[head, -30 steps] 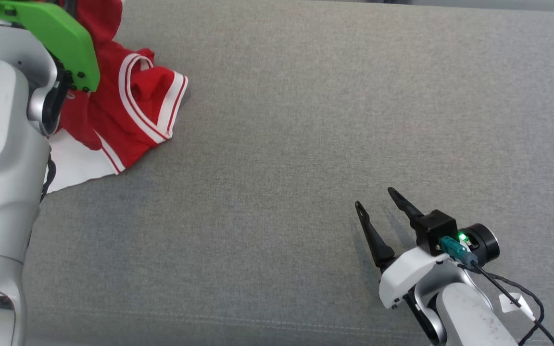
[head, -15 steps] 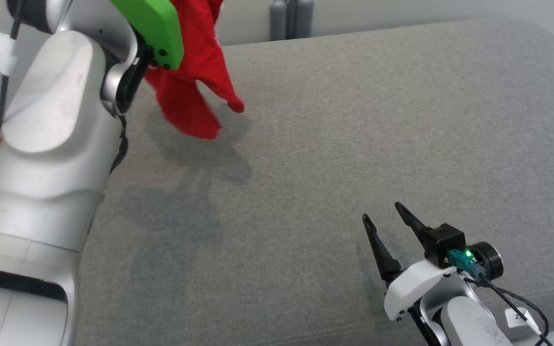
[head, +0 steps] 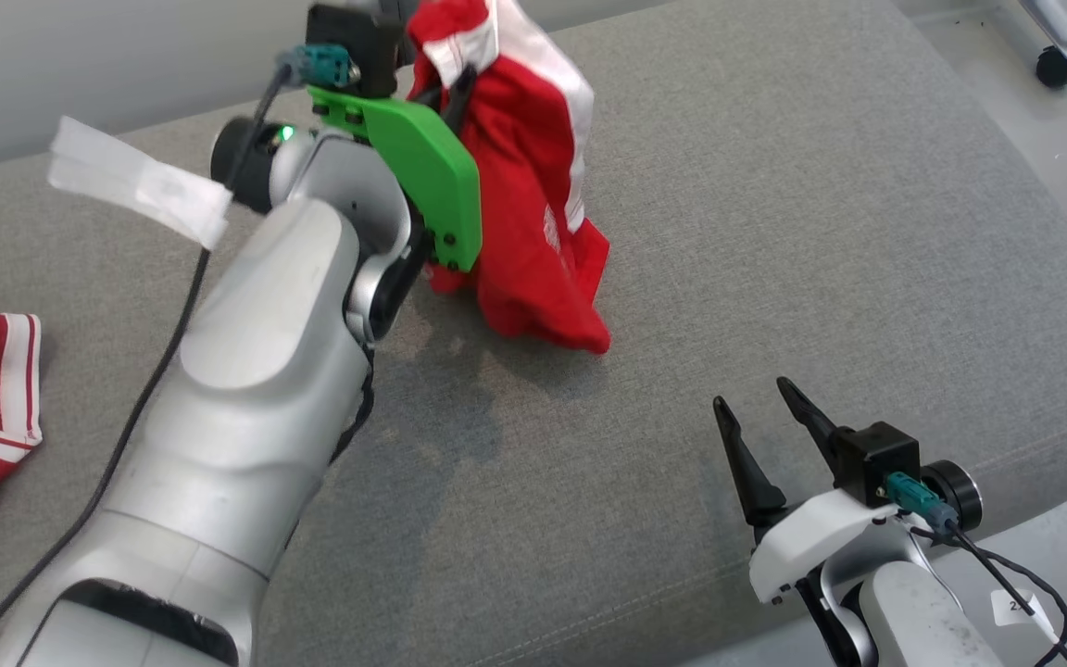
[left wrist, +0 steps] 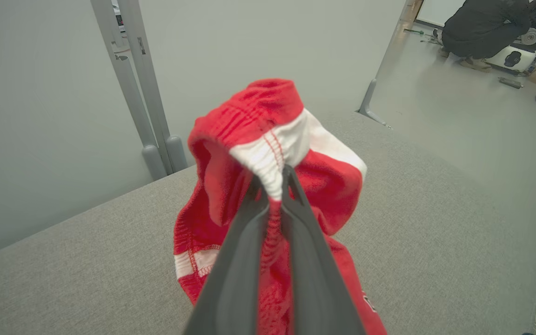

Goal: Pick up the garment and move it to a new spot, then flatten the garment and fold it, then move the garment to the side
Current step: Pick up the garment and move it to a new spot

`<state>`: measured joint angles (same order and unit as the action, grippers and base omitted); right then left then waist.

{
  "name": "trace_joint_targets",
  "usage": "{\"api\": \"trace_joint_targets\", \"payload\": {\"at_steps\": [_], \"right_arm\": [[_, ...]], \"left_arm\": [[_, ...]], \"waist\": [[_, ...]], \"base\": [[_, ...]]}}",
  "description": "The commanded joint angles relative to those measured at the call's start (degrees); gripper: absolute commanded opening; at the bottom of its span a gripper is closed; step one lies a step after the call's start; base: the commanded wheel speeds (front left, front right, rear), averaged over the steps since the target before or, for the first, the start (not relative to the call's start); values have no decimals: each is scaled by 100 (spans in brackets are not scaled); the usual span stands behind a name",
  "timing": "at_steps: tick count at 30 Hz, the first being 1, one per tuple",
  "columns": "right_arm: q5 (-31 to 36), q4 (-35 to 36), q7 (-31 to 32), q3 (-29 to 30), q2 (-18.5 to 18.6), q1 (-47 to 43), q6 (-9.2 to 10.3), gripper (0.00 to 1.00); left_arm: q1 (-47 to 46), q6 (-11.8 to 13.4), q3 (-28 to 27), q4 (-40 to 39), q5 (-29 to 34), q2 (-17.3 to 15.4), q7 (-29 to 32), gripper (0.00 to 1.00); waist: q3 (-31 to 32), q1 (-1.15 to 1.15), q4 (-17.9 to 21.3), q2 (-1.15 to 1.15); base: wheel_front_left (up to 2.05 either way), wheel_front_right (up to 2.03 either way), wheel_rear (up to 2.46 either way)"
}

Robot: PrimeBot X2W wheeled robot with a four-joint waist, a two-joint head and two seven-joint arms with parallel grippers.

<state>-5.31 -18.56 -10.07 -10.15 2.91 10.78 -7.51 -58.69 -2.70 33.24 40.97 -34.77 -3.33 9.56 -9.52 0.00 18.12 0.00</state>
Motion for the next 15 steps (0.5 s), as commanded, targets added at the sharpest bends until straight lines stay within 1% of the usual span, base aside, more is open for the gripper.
{"api": "trace_joint_targets", "payload": {"at_steps": [1,4,9,12,15], "right_arm": [[-32,-30,-49,1,-3,58,4,100],[-35,-56,-58,-5,-1,83,4,100],[29,-118,-63,-21,0,109,4,100],[57,-138,-37,-28,1,89,4,100],[82,-149,-4,-54,2,56,4,100]], "left_arm": [[269,91,57,126,21,-40,58,0],[533,126,100,273,-31,-69,115,0],[1079,194,57,530,-142,-267,84,0],[1284,295,-13,613,-181,-392,-16,0],[1478,388,-100,689,-277,-450,-45,0]], "waist": [[-163,0,5,0],[-170,0,-76,0],[-108,0,-326,0],[-33,0,-480,0],[50,0,-604,0]], "base": [[0,0,0],[0,0,0],[0,0,0],[0,0,0],[0,0,0]]}}
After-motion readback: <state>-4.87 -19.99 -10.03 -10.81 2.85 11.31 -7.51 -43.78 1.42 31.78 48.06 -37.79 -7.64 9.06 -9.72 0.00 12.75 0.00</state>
